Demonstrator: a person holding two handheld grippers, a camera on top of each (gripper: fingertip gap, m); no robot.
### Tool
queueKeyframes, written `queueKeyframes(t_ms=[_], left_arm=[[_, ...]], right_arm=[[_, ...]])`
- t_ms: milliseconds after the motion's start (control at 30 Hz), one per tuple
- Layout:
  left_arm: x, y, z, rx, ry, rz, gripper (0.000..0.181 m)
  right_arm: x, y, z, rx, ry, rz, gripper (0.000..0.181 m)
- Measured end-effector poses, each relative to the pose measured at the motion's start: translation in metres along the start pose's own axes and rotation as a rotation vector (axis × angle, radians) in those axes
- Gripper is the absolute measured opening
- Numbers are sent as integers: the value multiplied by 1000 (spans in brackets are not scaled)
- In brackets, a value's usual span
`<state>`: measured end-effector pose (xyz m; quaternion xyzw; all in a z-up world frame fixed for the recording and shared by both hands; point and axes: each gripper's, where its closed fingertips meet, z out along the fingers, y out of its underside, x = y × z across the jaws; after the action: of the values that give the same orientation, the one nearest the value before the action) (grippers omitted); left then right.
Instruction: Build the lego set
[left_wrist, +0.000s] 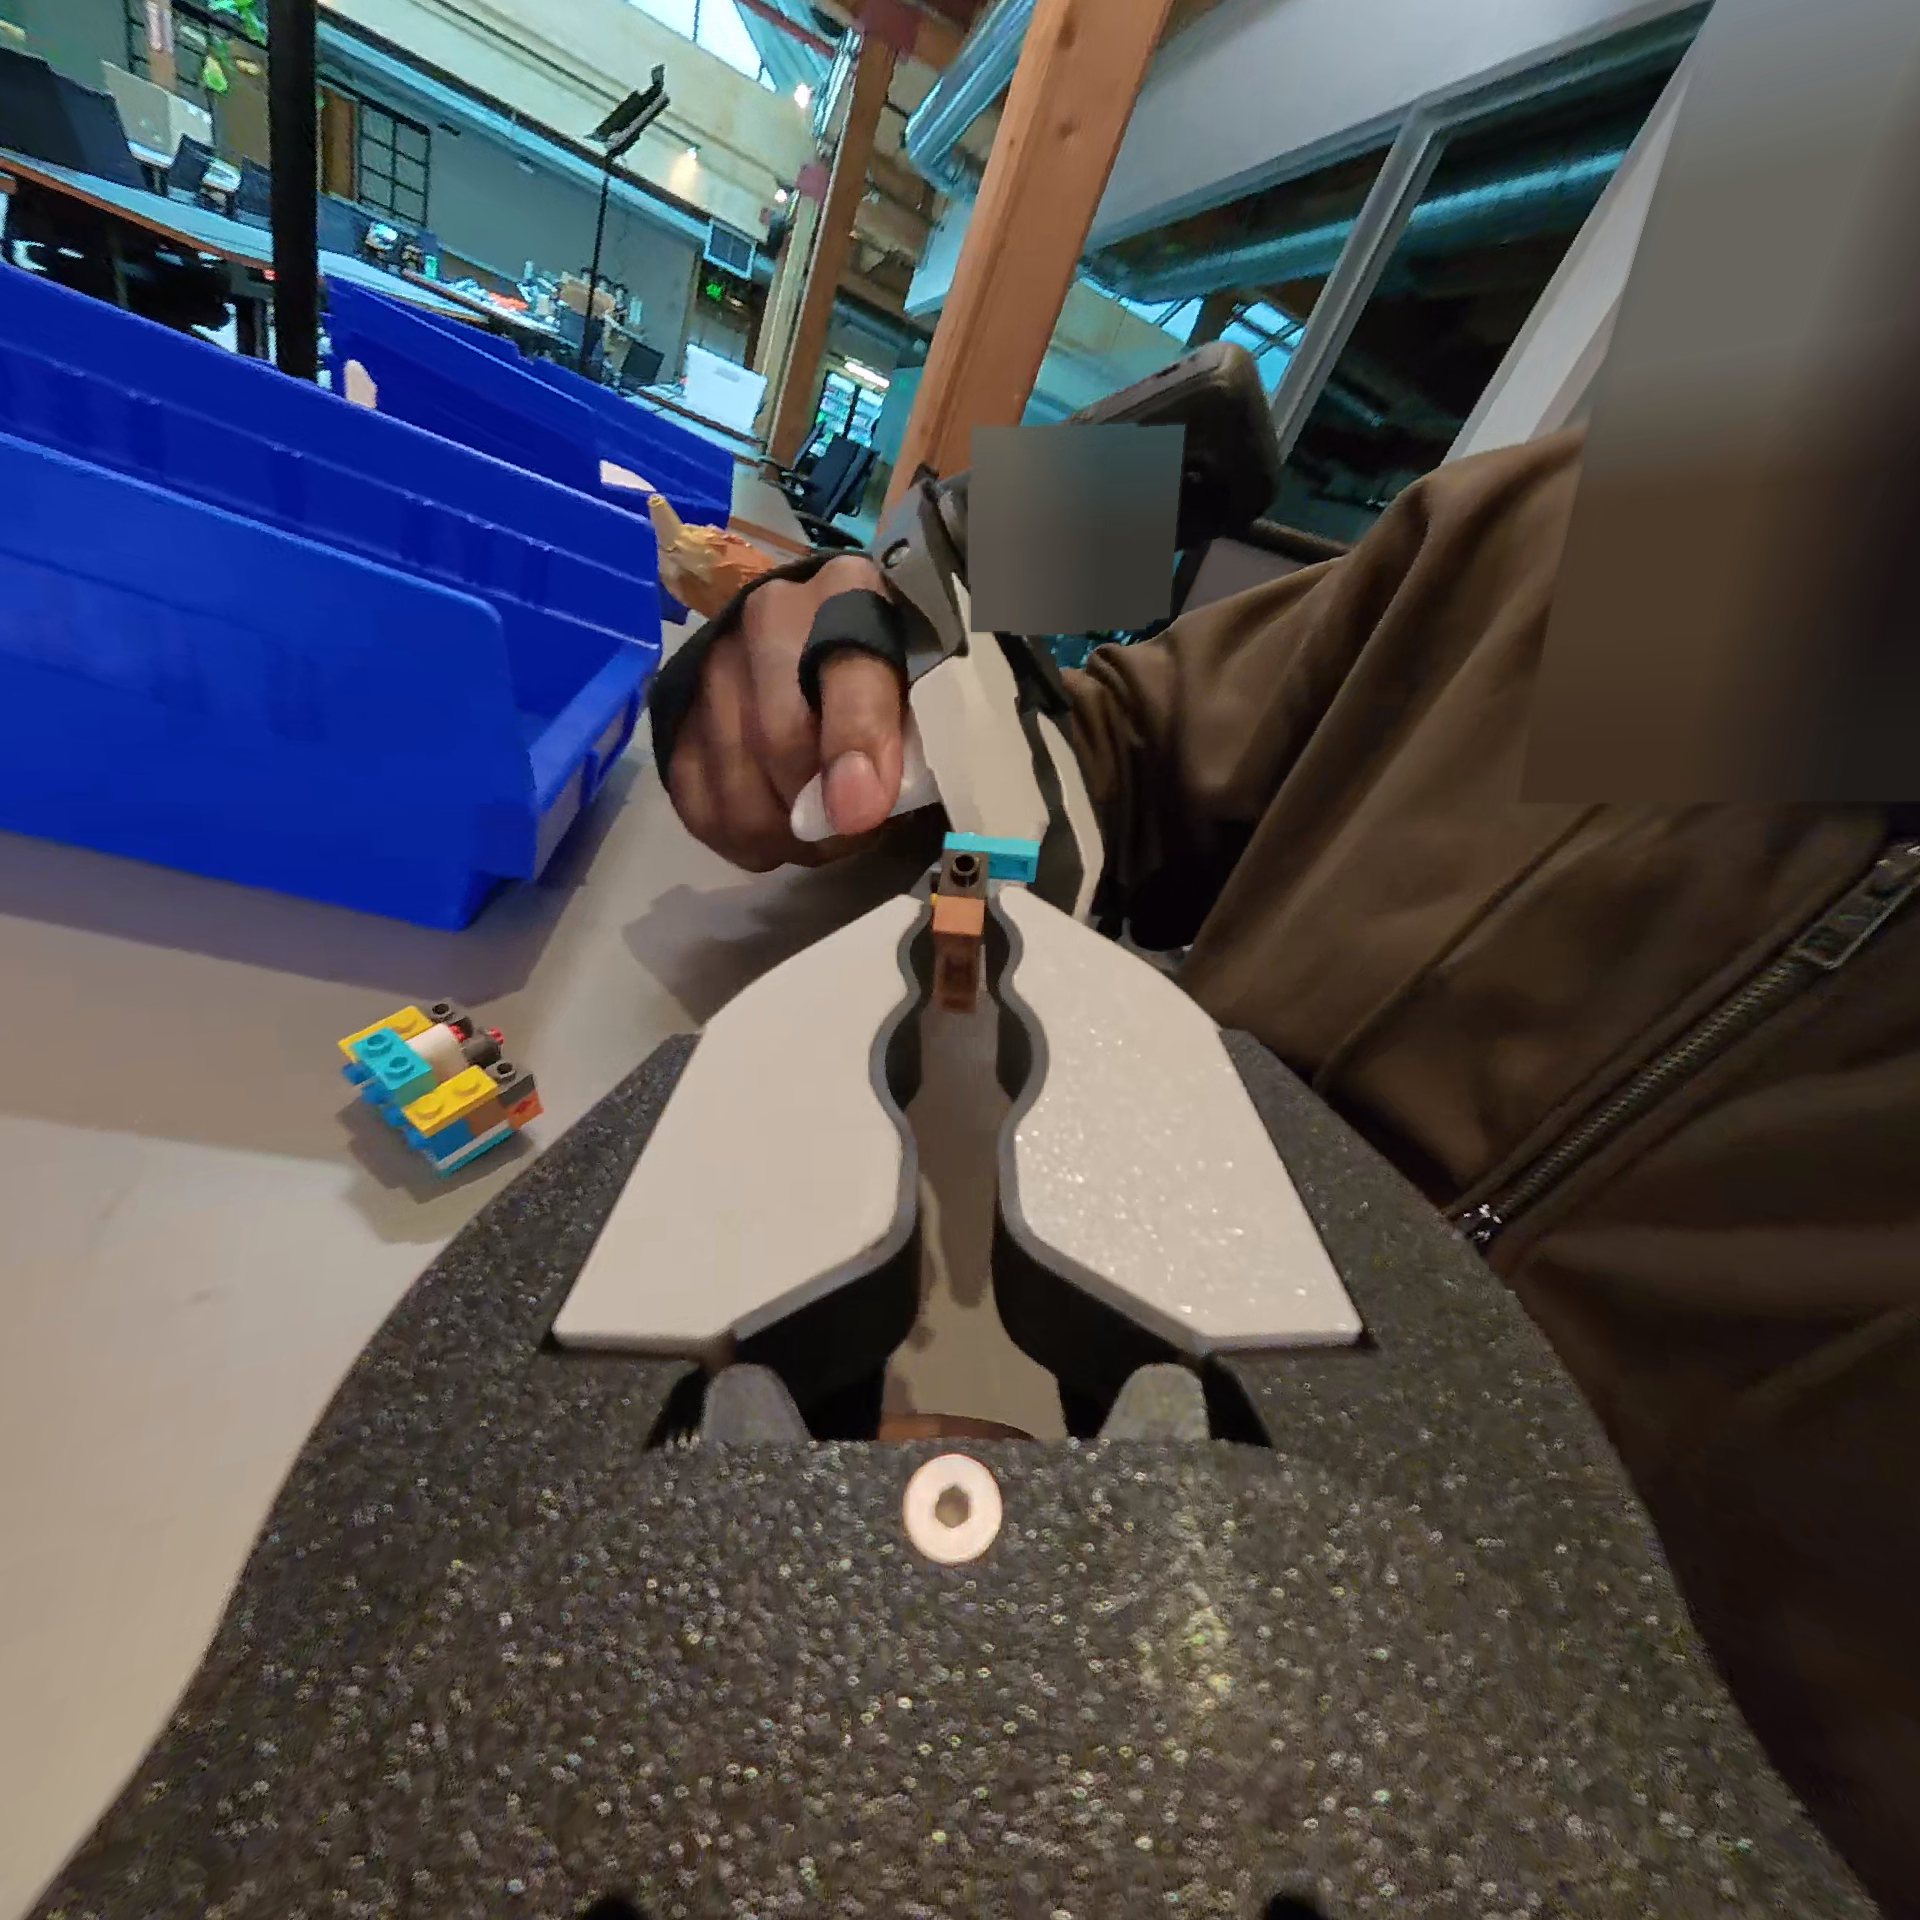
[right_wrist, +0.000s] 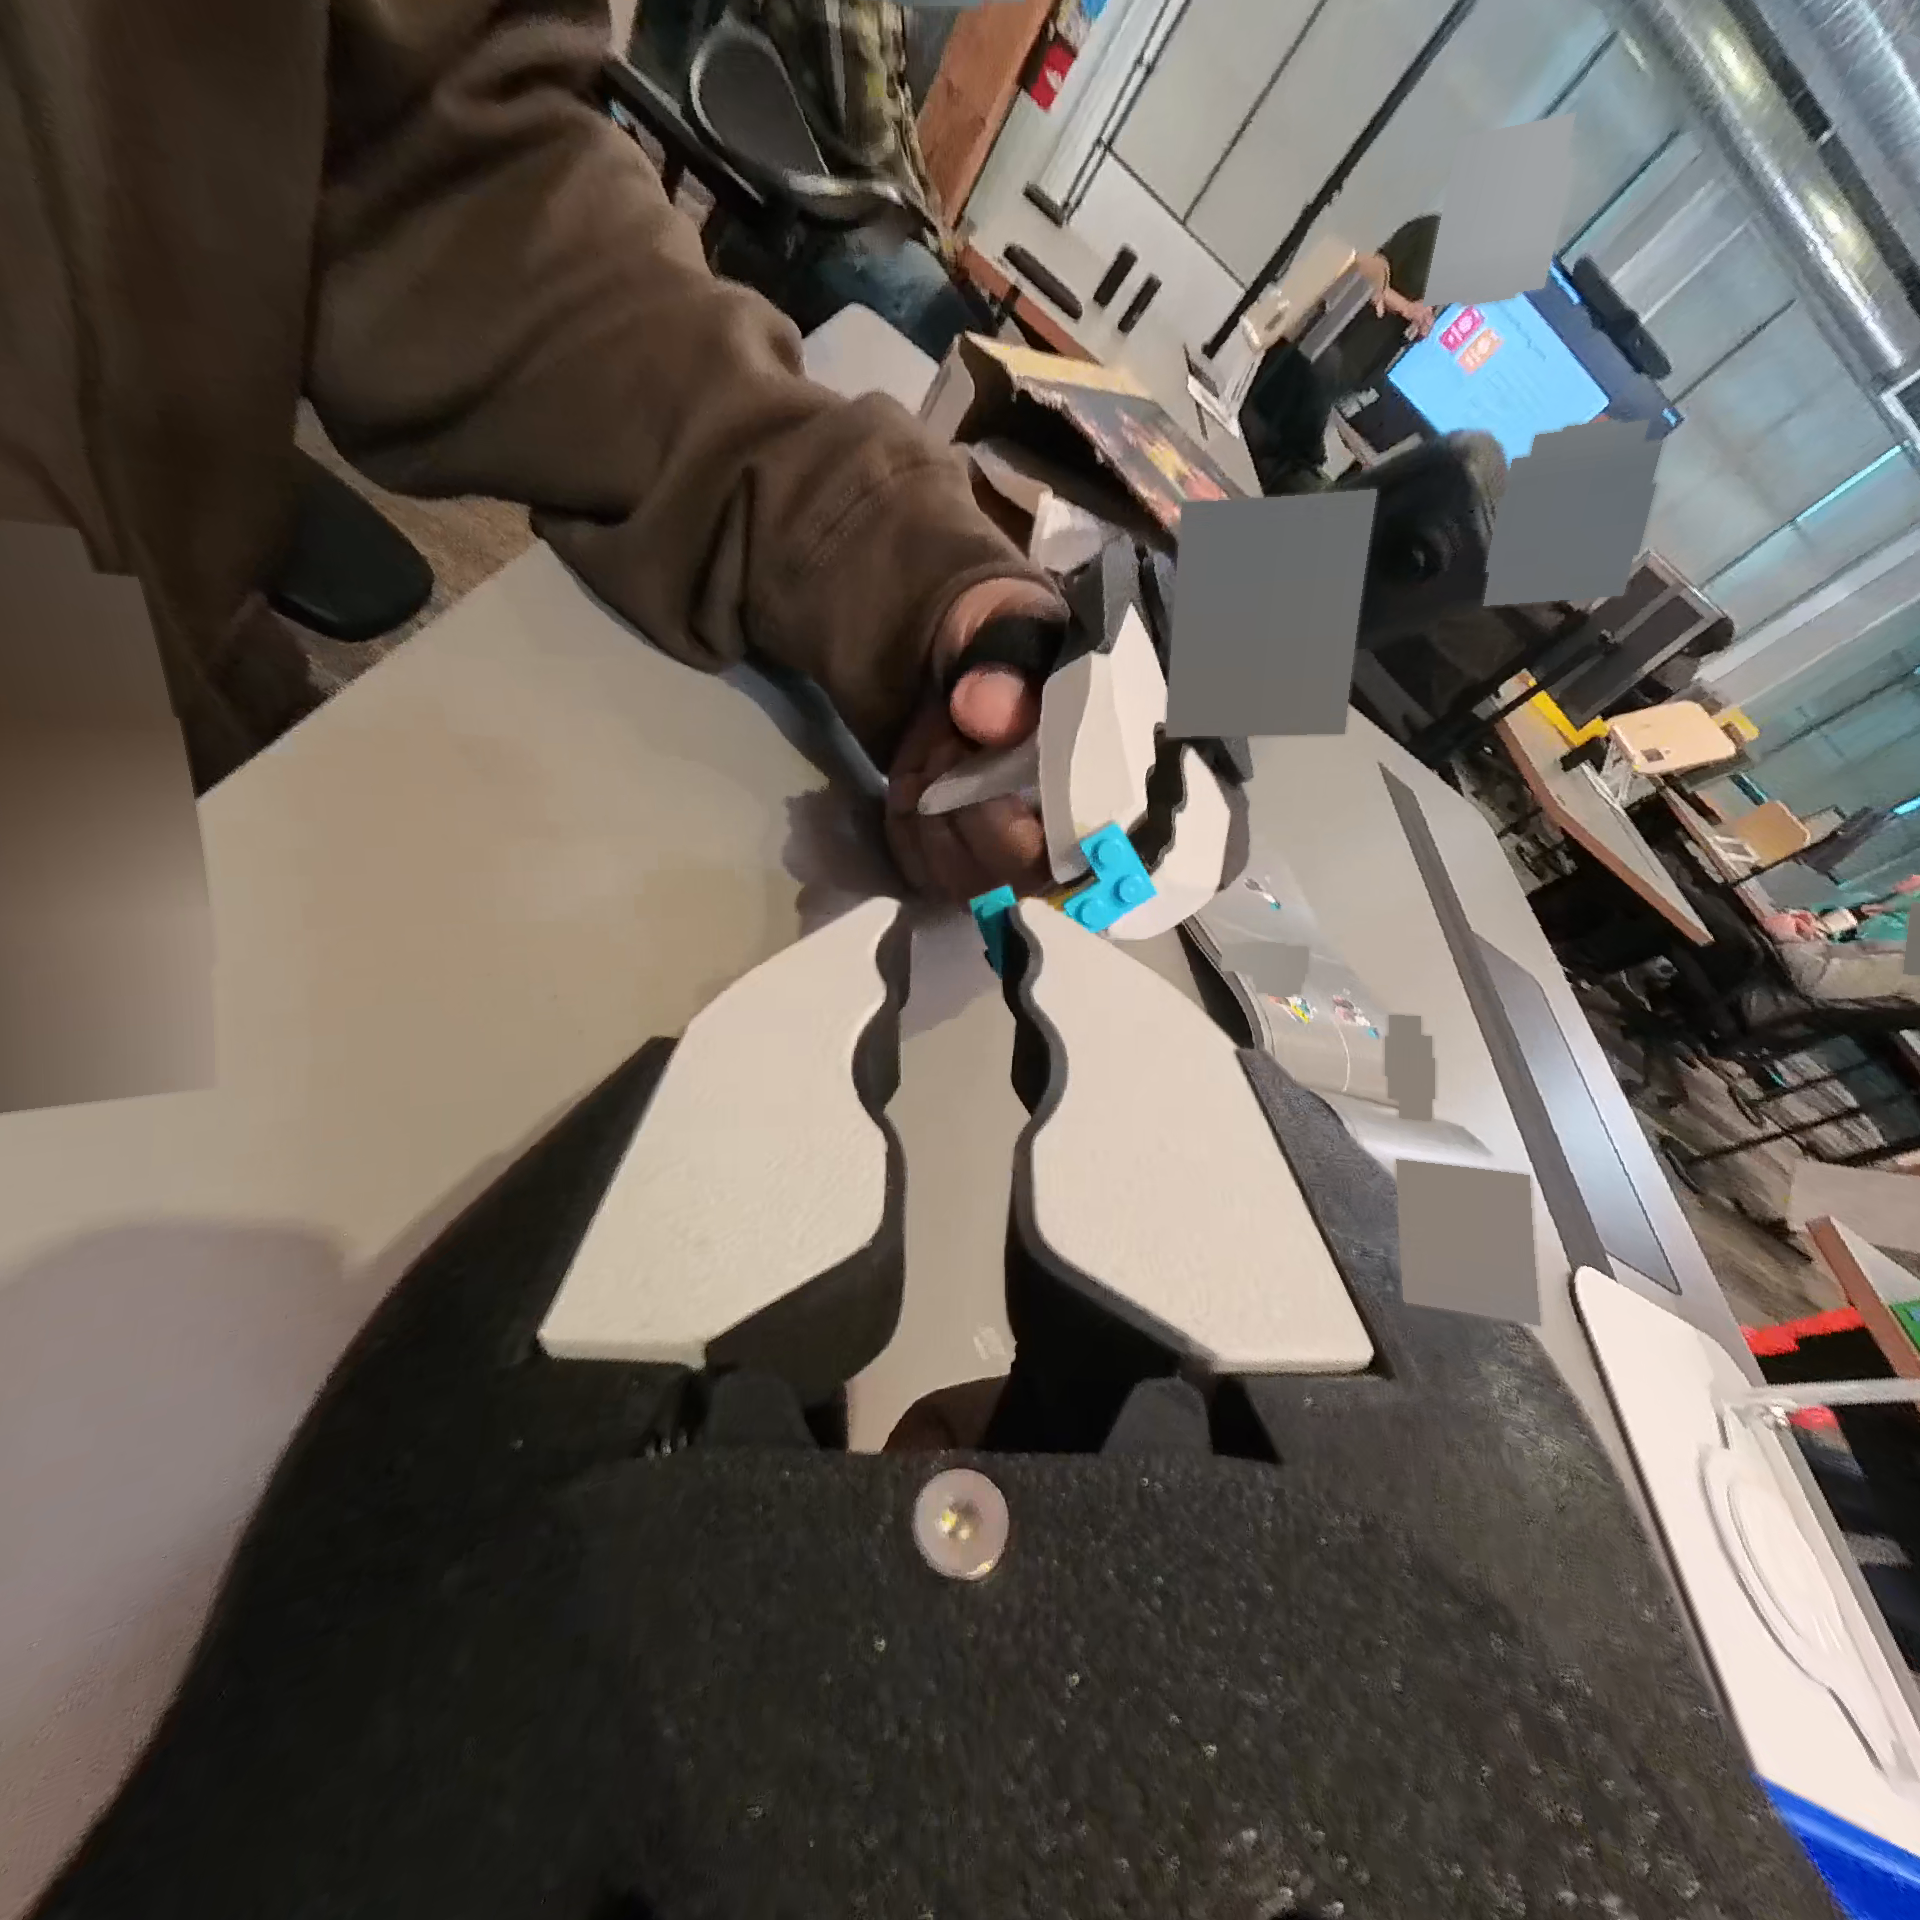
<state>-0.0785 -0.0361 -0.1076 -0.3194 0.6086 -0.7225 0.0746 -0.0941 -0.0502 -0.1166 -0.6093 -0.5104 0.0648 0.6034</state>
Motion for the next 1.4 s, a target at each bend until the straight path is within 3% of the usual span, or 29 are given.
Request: queueKeyframes(t_ms=[333,633,867,933,1033,1200,1400], left_arm=[[8,0,5,10,60,-32,9],[-24,-6,-15,41,-160,-21,9],[-30,-4,-17,25,-182,-42,9],[-30,-2,-15,7,-178,-41,9],[-28,2,-13,-20,-169,-33,9],[-23,8,-8,-59,-142,-27,9],[-14,18,2,-129,-116,-18,9]], right_arm=[[-3,-9,-1,76,-52,67,18],[3,17,-23,-45,67,160,22],[-8,43,-50,-130,155,272,21],[-17,47,-54,-146,118,304,21],[-51,46,-57,-163,-53,359,21],[-104,29,-60,-188,-312,348,24],[-135,18,-56,-234,-481,257,34]])
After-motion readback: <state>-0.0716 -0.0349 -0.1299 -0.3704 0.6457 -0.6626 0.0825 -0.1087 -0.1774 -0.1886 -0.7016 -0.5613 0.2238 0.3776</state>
